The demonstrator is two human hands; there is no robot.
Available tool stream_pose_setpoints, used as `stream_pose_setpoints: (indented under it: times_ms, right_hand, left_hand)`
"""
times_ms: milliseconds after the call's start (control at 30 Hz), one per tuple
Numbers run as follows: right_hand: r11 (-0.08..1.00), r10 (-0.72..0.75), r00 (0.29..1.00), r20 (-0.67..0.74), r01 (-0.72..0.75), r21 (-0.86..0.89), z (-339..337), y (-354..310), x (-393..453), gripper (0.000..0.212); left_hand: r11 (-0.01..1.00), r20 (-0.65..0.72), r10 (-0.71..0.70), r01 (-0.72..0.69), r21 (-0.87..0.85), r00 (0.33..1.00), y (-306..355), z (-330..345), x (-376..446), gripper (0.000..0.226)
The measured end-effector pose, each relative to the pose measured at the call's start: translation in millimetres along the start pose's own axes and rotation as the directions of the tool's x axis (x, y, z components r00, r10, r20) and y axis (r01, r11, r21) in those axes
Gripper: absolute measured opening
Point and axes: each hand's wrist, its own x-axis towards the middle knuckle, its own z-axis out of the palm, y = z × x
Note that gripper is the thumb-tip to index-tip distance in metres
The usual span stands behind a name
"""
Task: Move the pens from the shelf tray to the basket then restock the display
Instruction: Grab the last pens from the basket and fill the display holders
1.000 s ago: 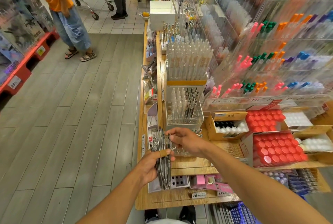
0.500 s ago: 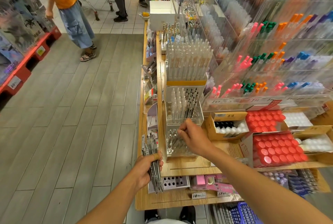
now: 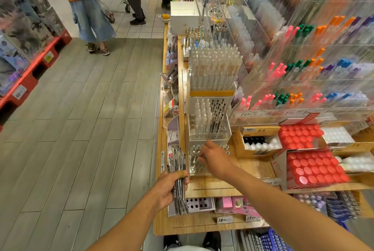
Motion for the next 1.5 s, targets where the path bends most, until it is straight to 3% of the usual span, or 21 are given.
stream_pose_setpoints:
  times_ms: [300,400,500,600,767,900,967,1167,1300,1500]
  right_hand:
    - [0.998,0.058,0.998,0.028,-0.058,-0.023,-9,-11,2,0.014]
    - [0.981,0.122,0.99,0.076,-0.132,0.142,-17,-15,-1,0.016]
    - [0.874,0.173,0.962,0.211,-0.249,0.418,-26,-23,-2,0.022]
    - [0.757,0.186,0.932,0.31,-0.337,0.56,-32,-31,-4,0.02]
    - [0.522,0.234,0.883,0.408,-0.468,0.713,-40,-37,-4,0.016]
    - [0.458,0.262,0.896,0.357,-0.442,0.771,-55,-30,-3,0.014]
    - [0.502,0.288,0.923,0.255,-0.373,0.781,-63,-24,-3,0.009]
    - [0.791,0.203,0.979,0.007,-0.168,0.588,-64,-13,0,0.009]
    - [0.931,0.092,0.995,0.031,-0.097,0.351,-54,-11,2,0.014]
    - [0.982,-0.051,0.994,0.101,0.031,0.187,-35,-15,0,0.008]
  left_hand:
    - [0.999,0.032,0.045,-0.046,0.022,0.998,1,3,-1,0.052]
    - [0.998,0.036,0.055,-0.056,0.021,0.998,1,3,-3,0.052]
    - [0.996,0.057,0.059,-0.063,0.065,0.997,2,8,-6,0.057]
    - [0.994,0.073,0.049,-0.055,0.09,0.996,2,11,-8,0.062]
    - [0.997,0.061,0.049,-0.052,0.053,0.997,0,10,-7,0.059]
    - [0.998,0.014,0.061,-0.062,0.02,0.998,-2,5,-5,0.049]
    - [0.998,-0.025,0.064,-0.064,0.006,0.998,-3,0,-3,0.049]
    - [0.996,-0.135,0.049,-0.058,-0.062,0.99,-11,-15,7,0.033]
    - [0.995,-0.144,0.039,-0.051,-0.08,0.989,-14,-19,11,0.026]
    - [0.997,-0.125,0.035,-0.044,-0.065,0.992,-15,-18,13,0.03]
